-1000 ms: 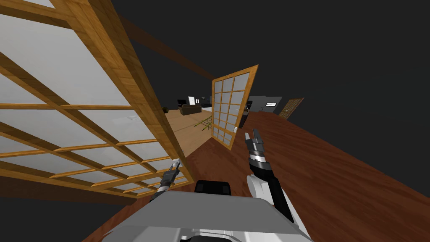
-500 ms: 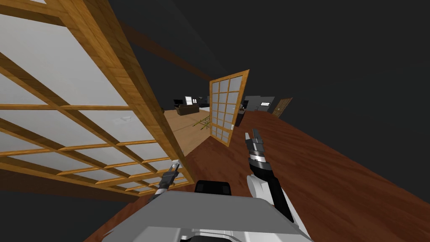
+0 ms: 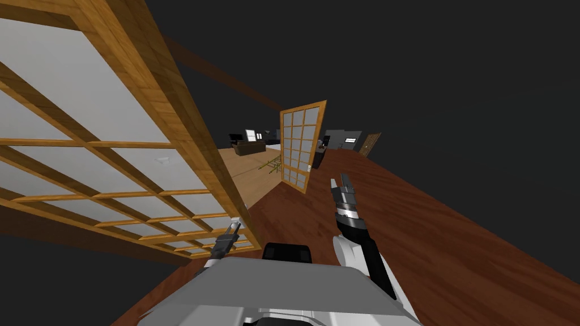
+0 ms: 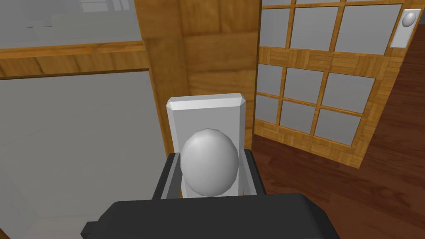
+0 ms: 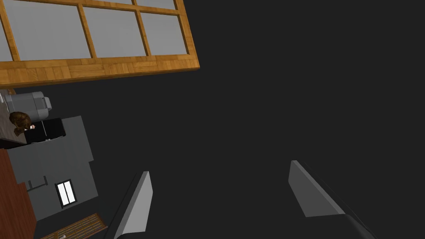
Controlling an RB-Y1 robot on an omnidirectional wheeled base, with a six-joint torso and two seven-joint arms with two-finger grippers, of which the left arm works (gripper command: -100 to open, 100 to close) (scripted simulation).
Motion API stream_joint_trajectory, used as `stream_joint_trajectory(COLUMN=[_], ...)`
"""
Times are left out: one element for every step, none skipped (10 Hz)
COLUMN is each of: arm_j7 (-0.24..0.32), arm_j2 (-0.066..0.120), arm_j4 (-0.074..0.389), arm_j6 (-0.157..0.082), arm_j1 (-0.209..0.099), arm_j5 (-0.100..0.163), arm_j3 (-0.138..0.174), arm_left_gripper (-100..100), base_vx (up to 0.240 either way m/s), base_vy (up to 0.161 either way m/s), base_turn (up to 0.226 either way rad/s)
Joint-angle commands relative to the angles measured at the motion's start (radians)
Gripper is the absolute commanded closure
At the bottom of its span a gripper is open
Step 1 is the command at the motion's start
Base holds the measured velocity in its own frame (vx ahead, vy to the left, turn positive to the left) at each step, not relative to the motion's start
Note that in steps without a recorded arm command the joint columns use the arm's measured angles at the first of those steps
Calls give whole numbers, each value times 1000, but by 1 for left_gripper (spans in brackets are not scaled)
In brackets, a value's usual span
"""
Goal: Pull the door open
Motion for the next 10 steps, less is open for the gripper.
stream_joint_trajectory(arm_j7=[19,25,18,31,33,40,47,54,62,69], arm_j2=[11,16,11,16,17,21,24,28,33,37], arm_j4=[12,15,14,27,30,36,43,51,58,66], arm_j6=[-26,-33,-19,-32,-35,-44,-53,-63,-73,-83], arm_j1=[-4,-3,-2,-2,-2,-3,-4,-5,-6,-7], arm_j5=[-7,-10,-7,-13,-14,-16,-19,-22,-25,-28], arm_j3=[-12,-17,-14,-25,-27,-32,-37,-43,-49,-54], arm_left_gripper=[100,100,100,100,100,100,100,100,100,100], base_vx=[-204,-178,-72,-111,-170,-182,-179,-196,-196,-234], base_vy=[17,22,11,33,43,31,30,24,37,28], base_turn=[-108,-85,-17,-92,-140,-106,-126,-134,-121,-128])
